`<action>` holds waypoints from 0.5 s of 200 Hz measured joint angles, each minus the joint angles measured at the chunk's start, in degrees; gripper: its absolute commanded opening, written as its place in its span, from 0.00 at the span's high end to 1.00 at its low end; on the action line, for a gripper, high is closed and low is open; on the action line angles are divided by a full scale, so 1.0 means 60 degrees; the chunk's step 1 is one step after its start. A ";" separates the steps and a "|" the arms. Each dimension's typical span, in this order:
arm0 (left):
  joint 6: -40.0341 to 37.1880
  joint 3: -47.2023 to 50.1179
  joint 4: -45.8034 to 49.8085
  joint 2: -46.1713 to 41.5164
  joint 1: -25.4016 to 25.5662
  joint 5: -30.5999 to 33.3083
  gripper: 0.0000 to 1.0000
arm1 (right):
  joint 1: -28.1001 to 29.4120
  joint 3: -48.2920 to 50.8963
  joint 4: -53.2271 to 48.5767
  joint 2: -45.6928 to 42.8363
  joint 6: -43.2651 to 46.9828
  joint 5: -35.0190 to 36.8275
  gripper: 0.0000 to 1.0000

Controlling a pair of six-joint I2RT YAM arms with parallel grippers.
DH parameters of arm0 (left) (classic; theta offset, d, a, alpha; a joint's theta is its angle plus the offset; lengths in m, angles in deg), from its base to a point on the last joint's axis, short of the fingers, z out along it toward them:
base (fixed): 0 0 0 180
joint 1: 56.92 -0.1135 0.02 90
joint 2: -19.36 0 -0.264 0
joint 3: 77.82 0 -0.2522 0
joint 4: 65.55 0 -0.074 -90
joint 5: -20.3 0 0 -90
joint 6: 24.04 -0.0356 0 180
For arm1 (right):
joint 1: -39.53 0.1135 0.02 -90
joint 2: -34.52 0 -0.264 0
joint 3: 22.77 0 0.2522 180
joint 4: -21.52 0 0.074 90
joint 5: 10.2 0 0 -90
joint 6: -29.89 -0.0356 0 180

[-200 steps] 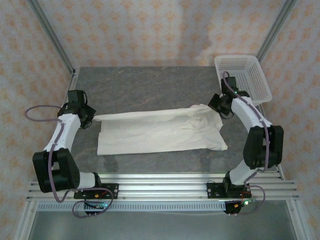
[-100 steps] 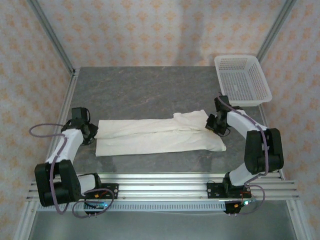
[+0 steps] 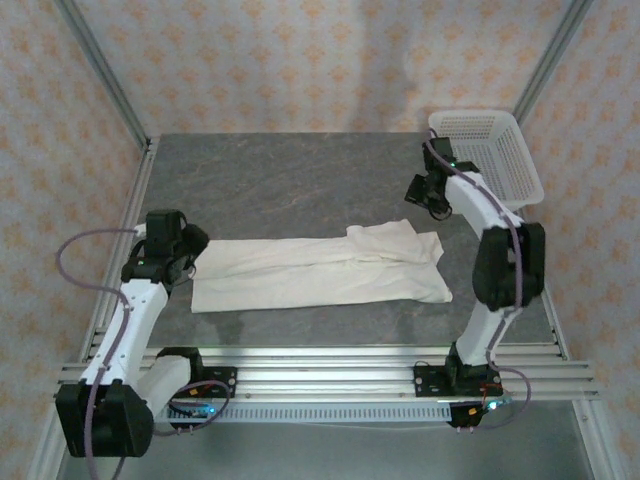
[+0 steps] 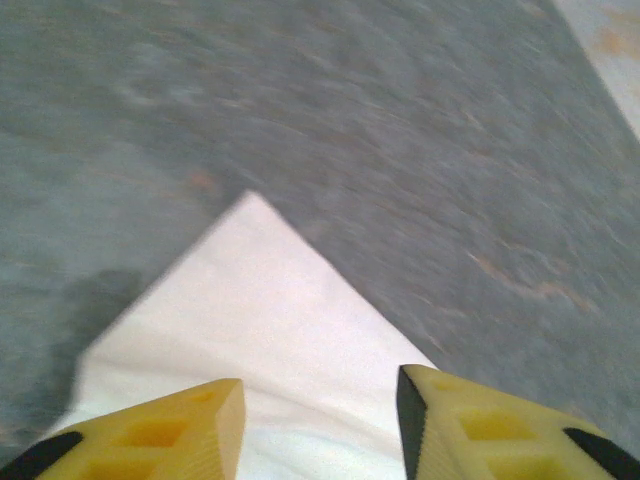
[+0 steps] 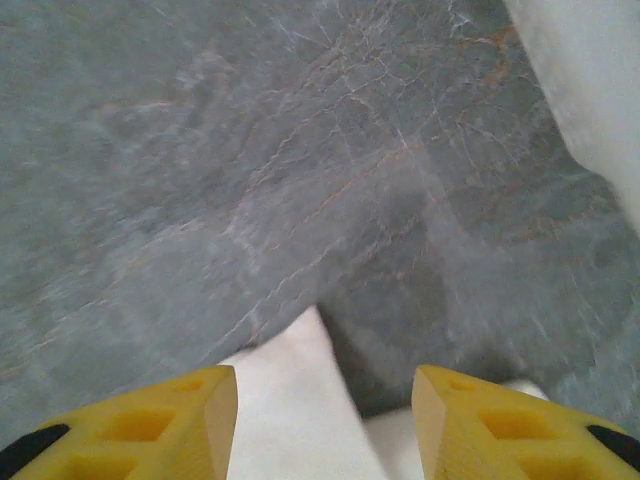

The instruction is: Fold the inside-out t-shirt

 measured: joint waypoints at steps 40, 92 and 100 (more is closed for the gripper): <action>-0.0525 -0.0244 -0.0124 0.0022 0.1239 -0.0029 0.48 | 0.0018 -0.1024 -0.0514 0.2189 0.0419 -0.0197 0.50; -0.0758 -0.0240 -0.0087 0.0251 0.1351 0.0055 0.47 | 0.0219 -0.1286 -0.0882 0.2663 0.0470 -0.1107 0.83; -0.0761 -0.0244 -0.0073 0.0350 0.1351 0.0076 0.47 | 0.0255 -0.1286 -0.0907 0.2663 0.0455 -0.1311 0.88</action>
